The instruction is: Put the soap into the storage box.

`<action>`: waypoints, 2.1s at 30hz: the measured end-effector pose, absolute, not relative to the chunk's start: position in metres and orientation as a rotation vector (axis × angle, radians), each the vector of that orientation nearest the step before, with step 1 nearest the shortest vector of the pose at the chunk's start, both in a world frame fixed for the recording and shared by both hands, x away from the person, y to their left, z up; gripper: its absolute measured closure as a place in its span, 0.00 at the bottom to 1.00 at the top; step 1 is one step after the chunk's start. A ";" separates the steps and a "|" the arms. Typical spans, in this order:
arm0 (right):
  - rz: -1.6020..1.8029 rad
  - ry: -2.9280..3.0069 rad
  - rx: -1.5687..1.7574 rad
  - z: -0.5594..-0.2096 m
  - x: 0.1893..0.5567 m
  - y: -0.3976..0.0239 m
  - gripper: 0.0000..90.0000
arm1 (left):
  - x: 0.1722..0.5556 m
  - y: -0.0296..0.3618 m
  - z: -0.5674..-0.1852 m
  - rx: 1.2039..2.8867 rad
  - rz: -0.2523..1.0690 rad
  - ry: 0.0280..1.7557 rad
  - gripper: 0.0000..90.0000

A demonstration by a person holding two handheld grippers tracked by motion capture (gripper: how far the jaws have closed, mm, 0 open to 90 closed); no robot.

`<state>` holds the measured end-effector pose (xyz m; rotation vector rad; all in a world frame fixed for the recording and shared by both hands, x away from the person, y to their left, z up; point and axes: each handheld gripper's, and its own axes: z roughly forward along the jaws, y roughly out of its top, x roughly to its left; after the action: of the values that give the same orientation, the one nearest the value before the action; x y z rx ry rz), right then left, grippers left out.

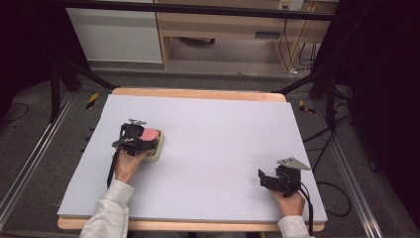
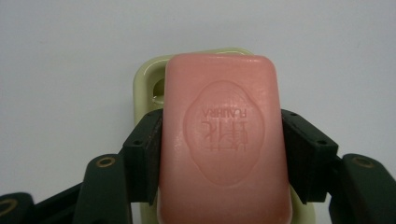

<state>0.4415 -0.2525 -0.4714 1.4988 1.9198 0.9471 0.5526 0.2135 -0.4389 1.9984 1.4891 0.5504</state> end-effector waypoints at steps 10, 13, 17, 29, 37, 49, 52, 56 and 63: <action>0.947 1.920 1.500 -0.471 0.442 -0.252 0.14 | 0.554 0.212 -0.444 2.007 0.541 1.501 0.41; 0.946 1.919 1.501 -0.472 0.442 -0.252 0.14 | 0.555 0.212 -0.445 2.006 0.537 1.507 0.41; 0.944 1.921 1.500 -0.472 0.442 -0.252 0.14 | 0.555 0.212 -0.447 2.004 0.530 1.509 0.41; 0.945 1.921 1.501 -0.472 0.442 -0.252 0.14 | 0.556 0.212 -0.449 2.003 0.537 1.521 0.41; 0.946 1.923 1.503 -0.472 0.442 -0.252 0.14 | 0.556 0.212 -0.449 2.005 0.529 1.516 0.41; 0.944 1.925 1.501 -0.472 0.442 -0.252 0.14 | 0.556 0.212 -0.449 2.023 0.538 1.506 0.41; 0.946 1.923 1.503 -0.472 0.441 -0.252 0.14 | 0.556 0.211 -0.449 2.030 0.547 1.504 0.41; 0.948 1.923 1.501 -0.471 0.441 -0.253 0.14 | 0.555 0.210 -0.447 2.028 0.563 1.497 0.40; 0.948 1.923 1.501 -0.471 0.441 -0.253 0.14 | 0.548 0.208 -0.431 1.988 0.572 1.446 0.28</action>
<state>0.4410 -0.2525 -0.4712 1.5013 1.9230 0.9476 0.5478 0.2084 -0.4314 1.9882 1.4457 0.5718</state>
